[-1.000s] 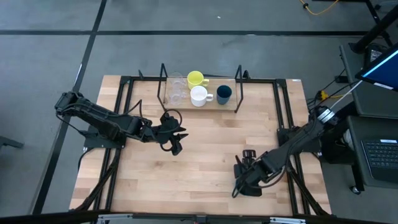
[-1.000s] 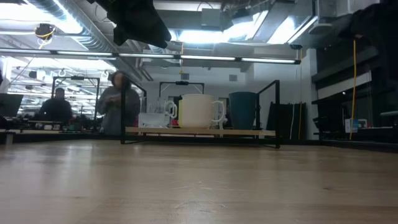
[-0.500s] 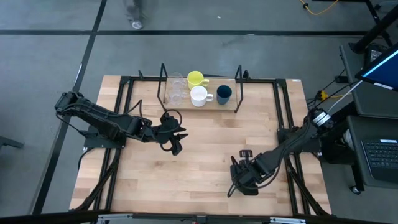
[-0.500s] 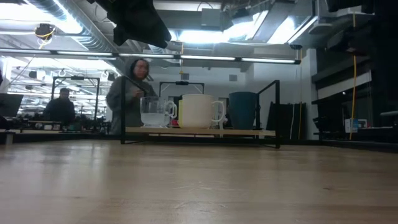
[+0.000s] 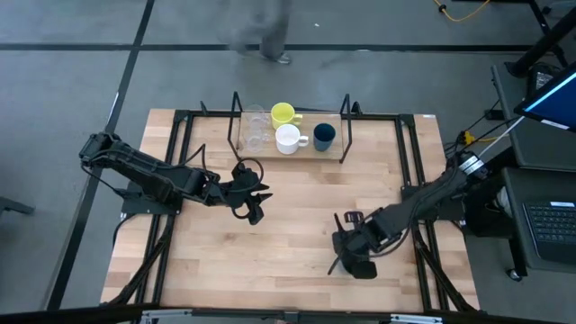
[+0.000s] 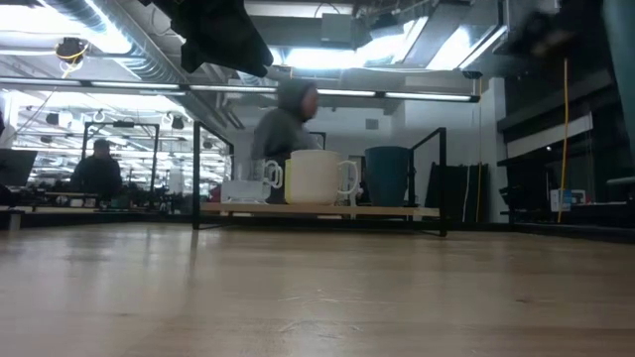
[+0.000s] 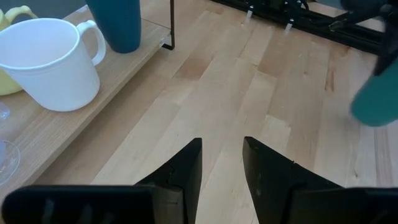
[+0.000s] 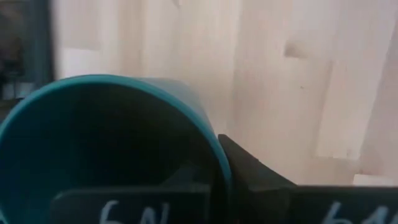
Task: Stack small to large cups/mugs on shelf
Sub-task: Put the green cup on the shelf
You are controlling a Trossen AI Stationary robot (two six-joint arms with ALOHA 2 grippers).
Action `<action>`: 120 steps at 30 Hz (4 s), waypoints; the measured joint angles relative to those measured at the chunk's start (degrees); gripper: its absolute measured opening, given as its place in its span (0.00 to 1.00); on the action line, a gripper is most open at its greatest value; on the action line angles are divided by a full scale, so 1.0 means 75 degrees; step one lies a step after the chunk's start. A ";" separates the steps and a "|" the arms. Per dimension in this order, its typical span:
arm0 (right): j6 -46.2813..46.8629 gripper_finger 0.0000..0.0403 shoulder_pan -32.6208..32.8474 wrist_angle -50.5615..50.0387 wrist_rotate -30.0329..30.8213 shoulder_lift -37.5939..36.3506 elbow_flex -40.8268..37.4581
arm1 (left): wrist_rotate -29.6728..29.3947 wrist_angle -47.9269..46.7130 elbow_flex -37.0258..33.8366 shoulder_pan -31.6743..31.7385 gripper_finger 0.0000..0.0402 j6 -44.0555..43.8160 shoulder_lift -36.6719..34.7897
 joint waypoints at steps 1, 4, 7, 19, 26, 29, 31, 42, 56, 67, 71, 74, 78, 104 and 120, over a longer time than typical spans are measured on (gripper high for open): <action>-0.0133 0.02 -0.0059 -0.0059 -0.0172 -0.0060 0.0172 | 0.0000 0.0000 0.0000 0.0000 0.27 0.0000 0.0000; -0.0499 0.02 -0.0208 -0.0344 -0.0318 -0.0336 0.0856 | 0.0000 0.0000 0.0000 0.0000 0.27 0.0000 0.0000; -0.0787 0.02 -0.0381 -0.0991 -0.0114 -0.0584 0.1680 | 0.0000 0.0000 0.0000 0.0000 0.27 0.0001 0.0000; -0.1530 0.02 -0.1003 -0.2506 0.1204 -0.1072 0.4280 | 0.0000 0.0000 0.0000 0.0000 0.27 0.0001 0.0000; -0.2290 0.02 -0.1805 -0.2663 0.1229 -0.1067 0.4867 | 0.0000 -0.0001 0.0000 0.0000 0.27 0.0000 0.0000; -0.2740 0.02 -0.2308 -0.2663 0.1232 -0.1064 0.5040 | 0.0000 -0.0001 0.0000 0.0000 0.27 0.0002 0.0000; -0.3085 0.02 -0.2675 -0.2664 0.1232 -0.1064 0.5157 | 0.0000 -0.0001 0.0000 0.0000 0.27 0.0002 0.0000; -0.4887 0.02 -0.5281 -0.1752 0.1219 -0.1001 0.5322 | 0.0003 -0.0003 0.0000 0.0000 0.27 -0.0003 0.0000; -0.6877 0.02 -0.7800 -0.0277 0.0304 -0.0644 0.5316 | 0.0009 0.0000 0.0000 -0.0002 0.27 -0.0067 0.0000; -0.7322 0.02 -0.9343 0.0027 0.0262 0.0468 0.5316 | 0.0097 0.0003 0.0000 -0.0003 0.27 -0.0067 0.0000; -0.7759 0.02 -0.9887 0.0458 0.0268 0.0835 0.5316 | 0.0096 0.0006 0.0000 -0.0003 0.27 -0.0068 0.0000; -0.8102 0.02 -1.0230 0.0810 0.0265 0.1121 0.5316 | 0.0092 0.0005 0.0000 -0.0003 0.27 -0.0067 0.0000; -0.8491 0.02 -1.0519 0.0974 0.0269 0.1566 0.5316 | 0.0035 0.0006 0.0000 0.0000 0.27 -0.0064 0.0000; -0.9484 0.02 -1.0651 0.0428 -0.0526 0.2924 0.5316 | -0.0134 0.0003 0.0000 0.0000 0.27 0.0197 0.0000; -0.9732 0.02 -1.0651 -0.0115 -0.1341 0.2926 0.5200 | -0.0146 0.0003 0.0000 -0.0001 0.27 0.0199 0.0000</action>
